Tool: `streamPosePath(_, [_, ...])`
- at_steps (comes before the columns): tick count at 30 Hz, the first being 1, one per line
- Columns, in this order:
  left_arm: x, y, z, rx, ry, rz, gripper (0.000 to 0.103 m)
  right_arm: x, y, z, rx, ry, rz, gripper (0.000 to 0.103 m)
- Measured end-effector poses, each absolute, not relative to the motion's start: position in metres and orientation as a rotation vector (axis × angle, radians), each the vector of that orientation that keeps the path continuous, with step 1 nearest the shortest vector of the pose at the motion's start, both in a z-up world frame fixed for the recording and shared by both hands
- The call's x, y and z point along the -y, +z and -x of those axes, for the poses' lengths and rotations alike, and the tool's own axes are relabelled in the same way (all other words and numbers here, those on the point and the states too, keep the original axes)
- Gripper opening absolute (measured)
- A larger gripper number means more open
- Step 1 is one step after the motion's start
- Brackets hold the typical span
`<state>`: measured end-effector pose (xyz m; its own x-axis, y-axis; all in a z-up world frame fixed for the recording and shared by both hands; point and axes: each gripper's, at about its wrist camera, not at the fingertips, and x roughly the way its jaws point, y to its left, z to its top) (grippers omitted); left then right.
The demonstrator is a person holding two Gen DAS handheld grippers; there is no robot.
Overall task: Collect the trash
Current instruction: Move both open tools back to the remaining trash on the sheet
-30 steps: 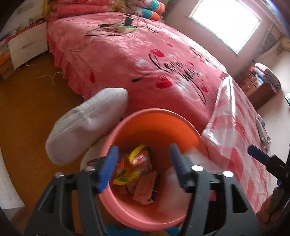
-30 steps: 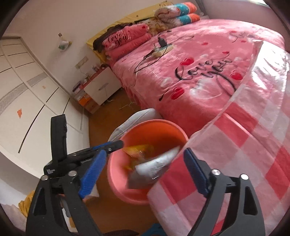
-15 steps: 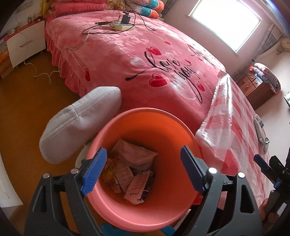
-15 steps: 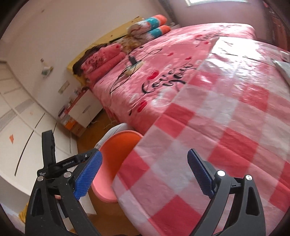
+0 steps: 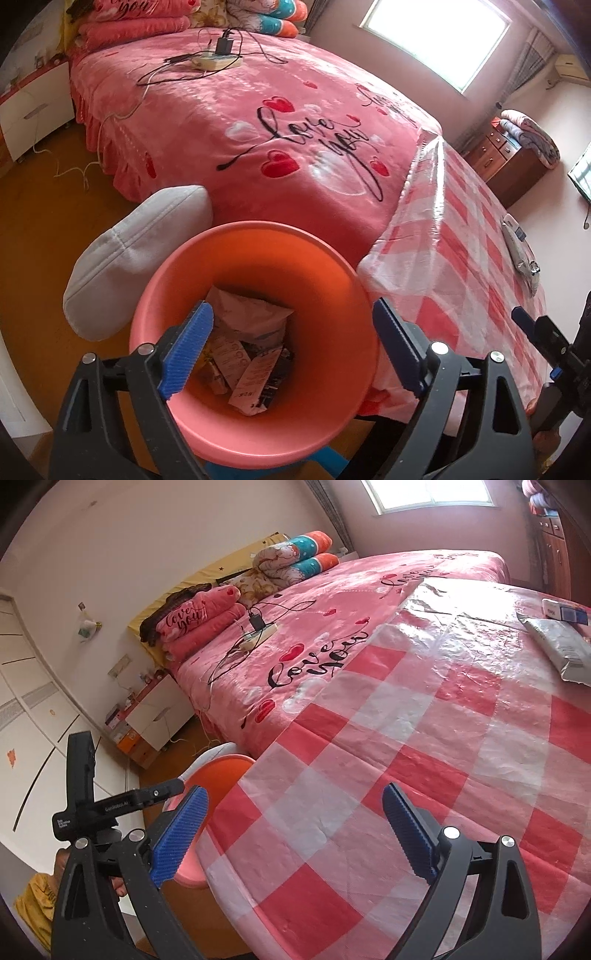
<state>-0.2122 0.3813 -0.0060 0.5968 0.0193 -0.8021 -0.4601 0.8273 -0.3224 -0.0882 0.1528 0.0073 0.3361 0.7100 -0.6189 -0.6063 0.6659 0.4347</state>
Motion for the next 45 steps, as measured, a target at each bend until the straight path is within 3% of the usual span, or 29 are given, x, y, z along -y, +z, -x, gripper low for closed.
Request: streamPosePath(45, [-0.242,0.032,0.149,-0.873,0.096,0.300,0.090,-0.041,0.026,0.072,-0.740,0.726,-0.180,0.096])
